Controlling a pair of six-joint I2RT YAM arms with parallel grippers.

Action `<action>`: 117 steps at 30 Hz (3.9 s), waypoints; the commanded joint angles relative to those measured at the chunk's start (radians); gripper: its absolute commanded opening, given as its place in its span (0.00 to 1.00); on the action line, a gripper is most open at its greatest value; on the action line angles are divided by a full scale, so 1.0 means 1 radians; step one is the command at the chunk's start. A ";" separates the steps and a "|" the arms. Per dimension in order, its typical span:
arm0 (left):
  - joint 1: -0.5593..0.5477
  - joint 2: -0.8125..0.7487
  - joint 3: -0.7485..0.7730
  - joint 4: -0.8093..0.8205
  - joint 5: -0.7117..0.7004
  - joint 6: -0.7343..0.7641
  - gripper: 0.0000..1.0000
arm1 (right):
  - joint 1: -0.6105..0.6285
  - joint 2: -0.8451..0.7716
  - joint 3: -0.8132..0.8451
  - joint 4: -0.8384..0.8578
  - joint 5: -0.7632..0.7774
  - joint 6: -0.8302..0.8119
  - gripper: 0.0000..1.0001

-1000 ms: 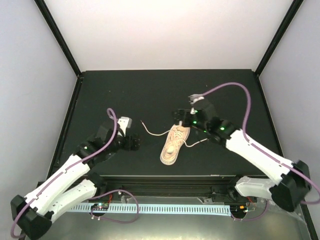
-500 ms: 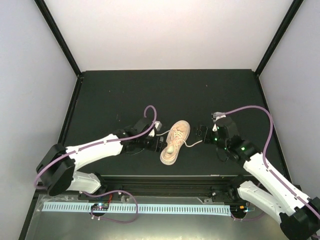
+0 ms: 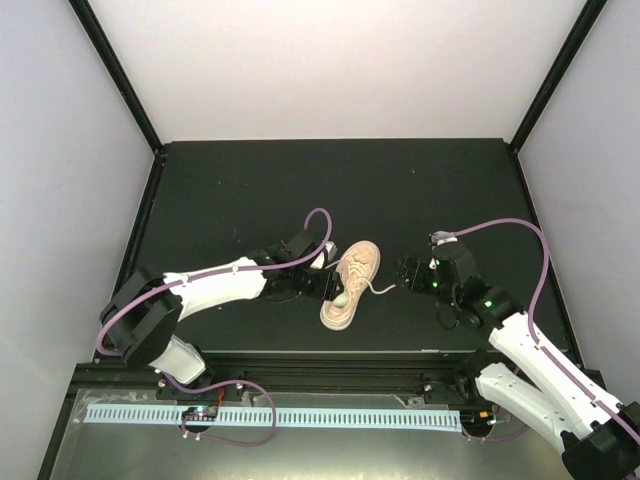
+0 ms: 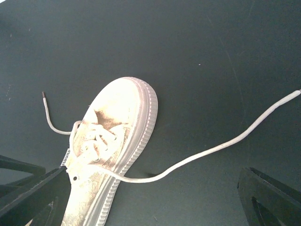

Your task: Tie the shoes

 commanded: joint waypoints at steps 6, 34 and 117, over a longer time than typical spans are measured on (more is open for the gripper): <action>-0.016 0.084 0.059 0.019 0.038 0.000 0.55 | -0.005 0.019 -0.015 0.001 0.036 0.019 1.00; -0.261 -0.182 -0.139 0.091 -0.151 -0.382 0.56 | 0.025 0.126 0.009 0.098 -0.214 -0.041 1.00; 0.657 -0.592 -0.271 0.090 0.344 0.230 0.93 | 0.324 0.968 0.798 0.015 0.051 -0.057 0.02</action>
